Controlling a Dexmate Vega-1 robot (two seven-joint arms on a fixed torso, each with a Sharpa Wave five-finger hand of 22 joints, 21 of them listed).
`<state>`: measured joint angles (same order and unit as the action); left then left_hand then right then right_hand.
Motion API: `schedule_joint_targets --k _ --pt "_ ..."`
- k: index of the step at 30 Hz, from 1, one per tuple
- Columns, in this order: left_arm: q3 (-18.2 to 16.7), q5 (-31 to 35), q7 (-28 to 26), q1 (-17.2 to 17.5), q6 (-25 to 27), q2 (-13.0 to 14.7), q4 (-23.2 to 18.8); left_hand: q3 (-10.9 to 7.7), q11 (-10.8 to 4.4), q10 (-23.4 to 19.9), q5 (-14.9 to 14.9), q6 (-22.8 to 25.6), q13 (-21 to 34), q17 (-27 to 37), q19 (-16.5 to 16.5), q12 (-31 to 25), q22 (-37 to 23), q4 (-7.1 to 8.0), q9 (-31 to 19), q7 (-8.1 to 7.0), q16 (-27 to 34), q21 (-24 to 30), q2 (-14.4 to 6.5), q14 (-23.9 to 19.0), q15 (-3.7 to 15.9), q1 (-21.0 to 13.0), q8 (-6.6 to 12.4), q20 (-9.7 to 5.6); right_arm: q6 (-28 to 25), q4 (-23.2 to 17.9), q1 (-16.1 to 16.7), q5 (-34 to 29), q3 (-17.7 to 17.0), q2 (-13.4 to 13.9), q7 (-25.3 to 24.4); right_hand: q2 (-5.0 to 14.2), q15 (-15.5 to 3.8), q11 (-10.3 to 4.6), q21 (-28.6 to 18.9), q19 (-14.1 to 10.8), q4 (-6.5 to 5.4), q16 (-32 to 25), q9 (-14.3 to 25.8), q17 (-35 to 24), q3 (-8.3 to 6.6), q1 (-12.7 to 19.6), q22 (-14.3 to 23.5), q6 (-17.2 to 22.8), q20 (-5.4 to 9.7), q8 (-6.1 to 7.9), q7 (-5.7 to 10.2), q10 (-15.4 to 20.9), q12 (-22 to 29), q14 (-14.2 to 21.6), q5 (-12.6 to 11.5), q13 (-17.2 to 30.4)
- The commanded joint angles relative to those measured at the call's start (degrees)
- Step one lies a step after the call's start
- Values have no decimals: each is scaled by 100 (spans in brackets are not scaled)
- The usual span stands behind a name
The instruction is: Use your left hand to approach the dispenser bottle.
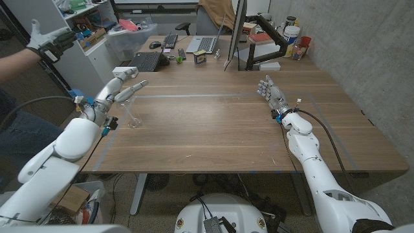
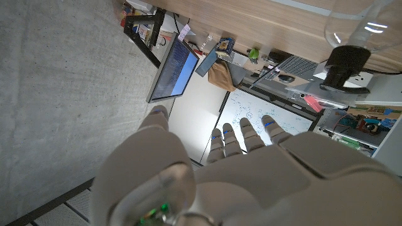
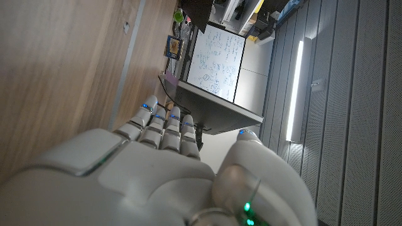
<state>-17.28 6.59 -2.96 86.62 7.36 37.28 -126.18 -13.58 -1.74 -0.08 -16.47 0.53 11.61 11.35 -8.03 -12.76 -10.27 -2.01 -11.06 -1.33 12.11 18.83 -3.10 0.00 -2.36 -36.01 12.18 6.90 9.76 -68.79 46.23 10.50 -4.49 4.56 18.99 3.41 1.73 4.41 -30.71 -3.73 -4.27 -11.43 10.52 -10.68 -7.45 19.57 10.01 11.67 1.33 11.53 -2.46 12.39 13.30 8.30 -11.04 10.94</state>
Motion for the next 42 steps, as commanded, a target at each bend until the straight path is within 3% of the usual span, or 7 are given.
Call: schedule_joint_targets --k 1,25,42 --pt "-184 450 135 45 319 32 -123 -12 -38 -52 28 33 30 22 8 -41 -28 -53 -18 -8 30 -18 21 -52 -15 -83 27 47 -15 61 -27 -39 -8 -14 -18 35 10 -14 18 -73 35 5 34 -9 -12 -4 11 50 0 -22 23 48 -2 32 6 -2" --pt "-252 1076 356 -54 399 203 -17 -40 -133 -52 60 72 45 42 47 -40 -34 -120 -22 -41 34 -47 19 -80 57 -186 30 97 -50 105 -64 -99 -41 -25 -74 45 15 2 63 -95 43 5 34 -9 -5 -14 14 47 -3 -25 24 53 -10 48 6 -2" --pt "-487 1461 682 -13 367 355 56 -55 -188 -53 76 96 54 53 82 -39 -36 -159 -25 -71 31 -64 20 -88 101 -244 30 126 -66 53 -73 -173 -11 -45 -150 51 25 2 103 -109 52 7 34 -9 1 -21 16 48 -4 -27 28 58 -15 55 5 -2"
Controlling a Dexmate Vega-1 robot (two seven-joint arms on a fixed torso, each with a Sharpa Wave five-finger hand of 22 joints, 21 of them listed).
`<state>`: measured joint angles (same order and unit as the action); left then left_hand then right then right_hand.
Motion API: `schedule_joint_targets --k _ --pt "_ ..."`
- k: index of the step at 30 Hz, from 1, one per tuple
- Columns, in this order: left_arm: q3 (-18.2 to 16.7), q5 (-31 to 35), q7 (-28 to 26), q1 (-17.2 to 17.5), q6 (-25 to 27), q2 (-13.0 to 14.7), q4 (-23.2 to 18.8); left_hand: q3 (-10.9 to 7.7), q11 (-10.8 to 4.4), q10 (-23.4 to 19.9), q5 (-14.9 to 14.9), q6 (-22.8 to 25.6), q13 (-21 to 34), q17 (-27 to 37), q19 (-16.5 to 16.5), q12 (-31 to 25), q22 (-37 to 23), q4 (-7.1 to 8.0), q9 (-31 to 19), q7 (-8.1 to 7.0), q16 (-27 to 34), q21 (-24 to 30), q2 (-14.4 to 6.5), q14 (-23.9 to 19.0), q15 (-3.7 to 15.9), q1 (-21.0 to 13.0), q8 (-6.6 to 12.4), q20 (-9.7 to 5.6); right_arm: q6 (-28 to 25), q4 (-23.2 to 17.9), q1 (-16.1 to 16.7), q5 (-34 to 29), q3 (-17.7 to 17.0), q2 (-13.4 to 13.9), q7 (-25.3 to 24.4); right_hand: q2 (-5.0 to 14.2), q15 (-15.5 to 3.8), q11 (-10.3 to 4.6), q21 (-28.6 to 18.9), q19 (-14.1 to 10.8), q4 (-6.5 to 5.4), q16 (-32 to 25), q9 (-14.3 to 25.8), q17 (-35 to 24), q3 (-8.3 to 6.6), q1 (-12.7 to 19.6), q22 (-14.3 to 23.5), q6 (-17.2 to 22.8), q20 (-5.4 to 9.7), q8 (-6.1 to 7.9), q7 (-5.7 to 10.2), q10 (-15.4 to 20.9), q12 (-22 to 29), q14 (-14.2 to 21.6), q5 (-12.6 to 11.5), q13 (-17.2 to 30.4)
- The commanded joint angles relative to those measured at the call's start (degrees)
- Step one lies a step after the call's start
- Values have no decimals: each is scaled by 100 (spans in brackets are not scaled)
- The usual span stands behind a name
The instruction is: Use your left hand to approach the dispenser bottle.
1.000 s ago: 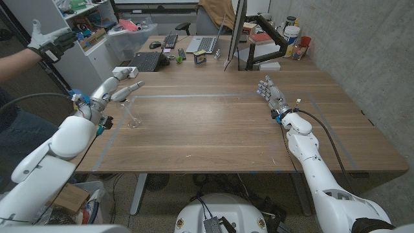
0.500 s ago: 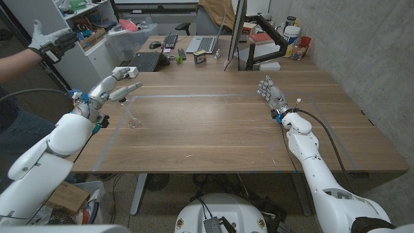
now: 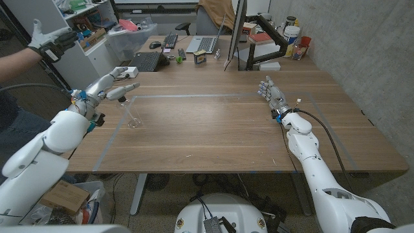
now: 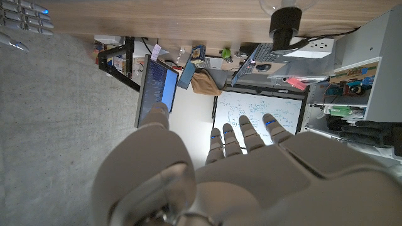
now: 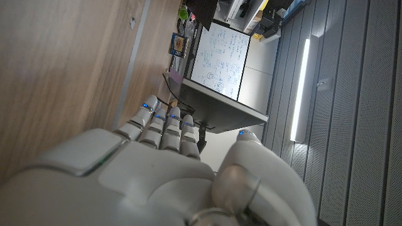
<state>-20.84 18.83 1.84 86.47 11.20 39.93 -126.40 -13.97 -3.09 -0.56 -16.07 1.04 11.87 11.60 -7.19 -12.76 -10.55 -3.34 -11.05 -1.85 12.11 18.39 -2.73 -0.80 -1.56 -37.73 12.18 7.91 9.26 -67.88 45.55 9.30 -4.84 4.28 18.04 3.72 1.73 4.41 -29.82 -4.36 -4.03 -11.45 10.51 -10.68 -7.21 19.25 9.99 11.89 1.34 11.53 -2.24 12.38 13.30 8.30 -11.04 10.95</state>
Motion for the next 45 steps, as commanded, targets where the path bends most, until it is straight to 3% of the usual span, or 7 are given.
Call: schedule_joint_targets --k 1,15,45 --pt "-146 274 225 8 -26 115 89 -17 -48 -3 37 43 28 28 -2 -39 -9 -28 -26 -19 32 -22 -17 -11 24 -75 29 26 -13 -35 -7 -56 24 -19 -56 19 24 3 15 -50 28 9 34 -8 -23 10 17 28 -4 -26 6 59 -15 55 5 -2" --pt "-271 807 175 47 -206 142 235 -33 -144 -64 44 130 36 39 124 -60 -10 -67 -29 -67 59 -10 -20 -98 93 -134 52 62 -23 8 -64 -96 42 -21 -81 22 13 -7 41 -60 35 12 34 -8 -18 6 18 26 -4 -28 1 58 -20 56 5 -2" --pt "-15 1130 623 -315 74 576 528 -27 -154 -39 38 107 46 51 135 -43 -11 -107 -31 -106 41 -58 13 -85 109 -179 25 92 15 47 -128 -124 27 -35 -93 23 18 0 104 -81 47 16 34 -8 -4 -10 21 31 -19 -28 12 66 -27 60 6 -2"
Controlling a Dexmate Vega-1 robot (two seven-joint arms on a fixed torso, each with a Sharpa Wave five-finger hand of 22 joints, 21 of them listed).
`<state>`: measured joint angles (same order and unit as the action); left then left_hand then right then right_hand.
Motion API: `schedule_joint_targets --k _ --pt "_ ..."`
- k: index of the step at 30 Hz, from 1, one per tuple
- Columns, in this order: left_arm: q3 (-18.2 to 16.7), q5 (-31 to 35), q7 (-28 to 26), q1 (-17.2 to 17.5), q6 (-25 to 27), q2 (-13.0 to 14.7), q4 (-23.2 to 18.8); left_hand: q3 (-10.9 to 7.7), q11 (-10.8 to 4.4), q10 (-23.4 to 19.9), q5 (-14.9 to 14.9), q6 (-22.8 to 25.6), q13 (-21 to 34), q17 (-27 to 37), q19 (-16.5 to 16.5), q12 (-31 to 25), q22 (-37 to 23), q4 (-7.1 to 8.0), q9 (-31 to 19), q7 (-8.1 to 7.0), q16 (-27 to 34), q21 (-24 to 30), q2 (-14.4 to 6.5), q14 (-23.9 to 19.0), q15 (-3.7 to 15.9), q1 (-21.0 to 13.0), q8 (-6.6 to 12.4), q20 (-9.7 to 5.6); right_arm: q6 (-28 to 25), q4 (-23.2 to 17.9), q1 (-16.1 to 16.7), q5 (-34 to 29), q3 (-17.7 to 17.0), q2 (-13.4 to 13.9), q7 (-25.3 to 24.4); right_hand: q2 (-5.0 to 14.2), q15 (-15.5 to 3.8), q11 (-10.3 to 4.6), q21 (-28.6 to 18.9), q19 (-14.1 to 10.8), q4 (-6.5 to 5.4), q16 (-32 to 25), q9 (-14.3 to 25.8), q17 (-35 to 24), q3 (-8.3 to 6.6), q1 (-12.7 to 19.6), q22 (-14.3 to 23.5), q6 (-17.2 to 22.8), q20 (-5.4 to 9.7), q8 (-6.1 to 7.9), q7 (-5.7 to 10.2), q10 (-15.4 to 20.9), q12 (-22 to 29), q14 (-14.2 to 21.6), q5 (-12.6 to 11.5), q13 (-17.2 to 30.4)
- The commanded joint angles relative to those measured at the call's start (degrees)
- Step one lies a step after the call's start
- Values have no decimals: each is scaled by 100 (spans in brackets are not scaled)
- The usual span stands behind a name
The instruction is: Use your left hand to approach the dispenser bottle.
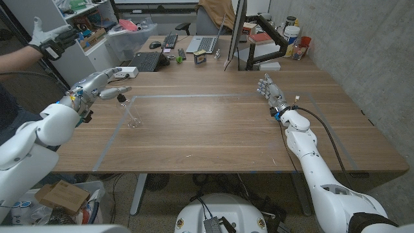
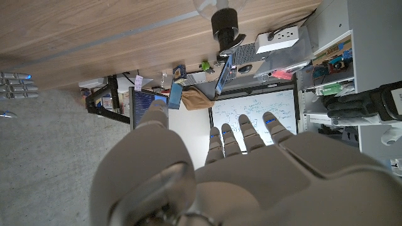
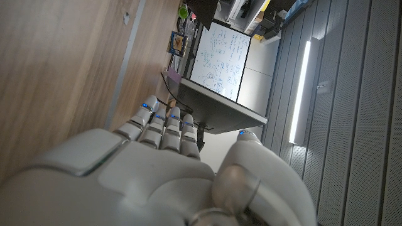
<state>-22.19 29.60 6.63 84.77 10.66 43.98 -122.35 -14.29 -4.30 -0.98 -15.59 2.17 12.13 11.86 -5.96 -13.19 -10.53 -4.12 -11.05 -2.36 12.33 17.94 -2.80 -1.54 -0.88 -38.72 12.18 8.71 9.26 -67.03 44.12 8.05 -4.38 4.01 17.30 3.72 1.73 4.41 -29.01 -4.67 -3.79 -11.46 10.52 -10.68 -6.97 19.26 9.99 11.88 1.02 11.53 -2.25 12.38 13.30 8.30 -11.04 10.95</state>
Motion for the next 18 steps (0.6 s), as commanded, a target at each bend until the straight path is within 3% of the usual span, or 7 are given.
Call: schedule_joint_targets --k 1,18 --pt "132 63 151 -154 145 190 128 6 -42 6 -11 -14 20 26 8 1 -13 -30 -32 -55 17 -15 22 -8 43 -81 21 17 17 -42 18 4 -21 -10 -23 23 15 -1 26 -51 24 17 34 -8 -27 -11 21 33 12 -27 13 66 -28 60 6 -2" --pt "348 78 162 -327 393 410 271 19 -60 43 -20 -37 25 31 32 17 -13 -51 -33 -54 11 -34 55 -8 39 -98 6 36 58 9 -21 26 -32 13 4 27 17 4 63 -65 32 19 34 -8 -20 -18 22 31 12 -29 24 67 -32 62 5 -1"
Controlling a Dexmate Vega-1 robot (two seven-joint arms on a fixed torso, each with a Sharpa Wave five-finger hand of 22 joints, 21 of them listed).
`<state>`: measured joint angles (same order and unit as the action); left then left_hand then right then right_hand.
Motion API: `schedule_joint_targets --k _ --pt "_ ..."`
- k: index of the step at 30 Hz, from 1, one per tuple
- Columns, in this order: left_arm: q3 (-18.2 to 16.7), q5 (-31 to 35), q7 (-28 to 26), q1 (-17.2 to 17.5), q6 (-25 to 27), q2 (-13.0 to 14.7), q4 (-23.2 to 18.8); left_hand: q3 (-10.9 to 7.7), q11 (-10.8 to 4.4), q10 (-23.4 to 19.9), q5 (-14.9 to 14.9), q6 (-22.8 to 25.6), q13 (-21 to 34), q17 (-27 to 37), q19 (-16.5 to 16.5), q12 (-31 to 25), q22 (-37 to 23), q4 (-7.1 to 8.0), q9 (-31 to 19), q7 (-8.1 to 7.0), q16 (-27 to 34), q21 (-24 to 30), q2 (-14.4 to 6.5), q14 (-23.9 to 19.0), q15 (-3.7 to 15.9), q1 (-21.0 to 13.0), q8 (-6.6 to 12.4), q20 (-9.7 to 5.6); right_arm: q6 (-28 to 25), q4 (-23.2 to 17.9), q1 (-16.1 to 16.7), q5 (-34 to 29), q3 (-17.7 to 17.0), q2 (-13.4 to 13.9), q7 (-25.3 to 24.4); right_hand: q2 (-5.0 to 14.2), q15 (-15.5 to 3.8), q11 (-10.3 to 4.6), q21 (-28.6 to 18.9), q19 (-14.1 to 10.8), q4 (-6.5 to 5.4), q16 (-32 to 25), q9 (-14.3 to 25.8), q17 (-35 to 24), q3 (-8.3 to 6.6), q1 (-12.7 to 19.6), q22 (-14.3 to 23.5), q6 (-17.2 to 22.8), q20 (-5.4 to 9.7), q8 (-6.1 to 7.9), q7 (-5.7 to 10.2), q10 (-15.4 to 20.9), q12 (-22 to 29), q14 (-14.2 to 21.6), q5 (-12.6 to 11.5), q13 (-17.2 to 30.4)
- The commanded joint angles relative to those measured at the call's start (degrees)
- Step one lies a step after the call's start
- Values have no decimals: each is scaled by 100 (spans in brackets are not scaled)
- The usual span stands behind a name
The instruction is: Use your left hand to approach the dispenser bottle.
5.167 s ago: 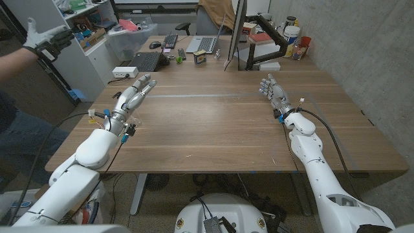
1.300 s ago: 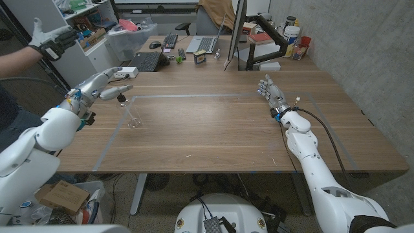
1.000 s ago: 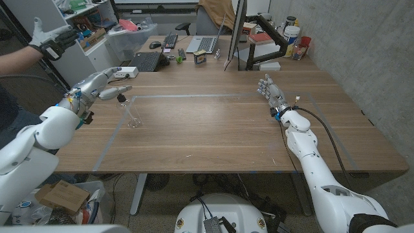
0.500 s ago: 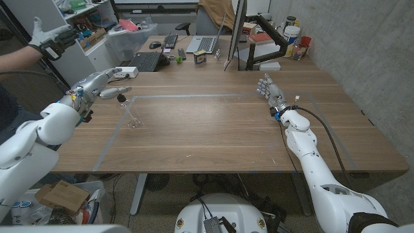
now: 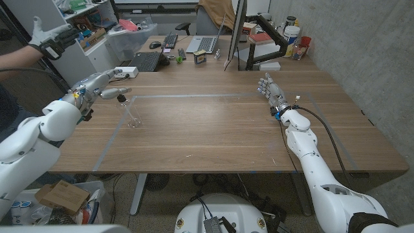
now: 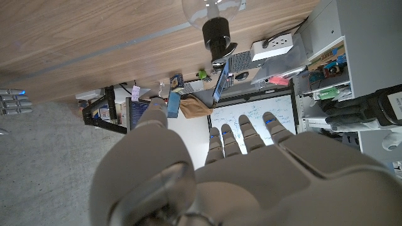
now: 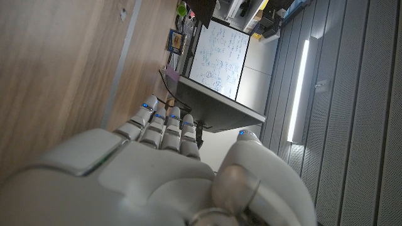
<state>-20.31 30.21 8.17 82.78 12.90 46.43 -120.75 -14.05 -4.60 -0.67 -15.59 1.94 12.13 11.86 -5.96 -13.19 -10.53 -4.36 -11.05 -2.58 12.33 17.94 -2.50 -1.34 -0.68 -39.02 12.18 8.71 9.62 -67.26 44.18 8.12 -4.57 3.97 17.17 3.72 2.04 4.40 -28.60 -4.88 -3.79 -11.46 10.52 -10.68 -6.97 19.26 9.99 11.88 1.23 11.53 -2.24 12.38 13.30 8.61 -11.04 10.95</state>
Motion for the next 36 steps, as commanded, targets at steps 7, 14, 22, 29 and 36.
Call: schedule_joint_targets --k 7,14,22,29,36 --pt "222 16 24 -163 303 261 135 -2 -21 23 -26 -14 27 33 57 21 -13 -40 -34 -33 7 -36 41 -23 21 -80 5 62 23 85 -58 14 -20 30 30 30 -17 -1 40 -46 36 21 34 -7 -18 -20 23 30 -21 -30 25 72 -33 31 5 -1" --pt "273 29 38 -190 418 375 187 6 -3 38 -33 -40 29 33 78 27 -13 -61 -35 -35 3 -42 71 -21 18 -98 -6 89 42 155 -100 17 -27 27 52 30 -19 -9 57 -52 41 22 34 -7 -15 -22 24 29 -21 -30 20 72 -35 32 4 -1" --pt "376 28 61 -261 545 526 341 17 6 35 -40 -43 31 33 92 26 -12 -83 -35 -31 1 -52 107 -26 18 -116 -7 131 33 196 -132 -11 -21 18 42 33 -16 -2 72 -63 43 22 34 -7 -13 -26 25 32 -20 -29 21 73 -37 35 4 -1" --pt "469 -22 63 -326 585 678 480 24 -25 37 -48 -33 32 34 100 27 -12 -97 -36 -29 -1 -61 129 -27 14 -129 -3 127 14 187 -122 -34 -19 7 20 34 -13 -9 86 -66 46 22 34 -7 -10 -30 25 31 -22 -30 19 80 -35 36 4 -1" --pt "719 -130 30 -571 574 880 782 28 -36 21 -54 -22 33 35 101 20 -13 -107 -37 -40 3 -70 142 -40 28 -138 1 132 -24 132 -82 -56 -18 -4 -16 35 -14 -15 99 -72 49 22 34 -7 -7 -32 26 42 -21 -26 16 105 -27 40 4 -1"
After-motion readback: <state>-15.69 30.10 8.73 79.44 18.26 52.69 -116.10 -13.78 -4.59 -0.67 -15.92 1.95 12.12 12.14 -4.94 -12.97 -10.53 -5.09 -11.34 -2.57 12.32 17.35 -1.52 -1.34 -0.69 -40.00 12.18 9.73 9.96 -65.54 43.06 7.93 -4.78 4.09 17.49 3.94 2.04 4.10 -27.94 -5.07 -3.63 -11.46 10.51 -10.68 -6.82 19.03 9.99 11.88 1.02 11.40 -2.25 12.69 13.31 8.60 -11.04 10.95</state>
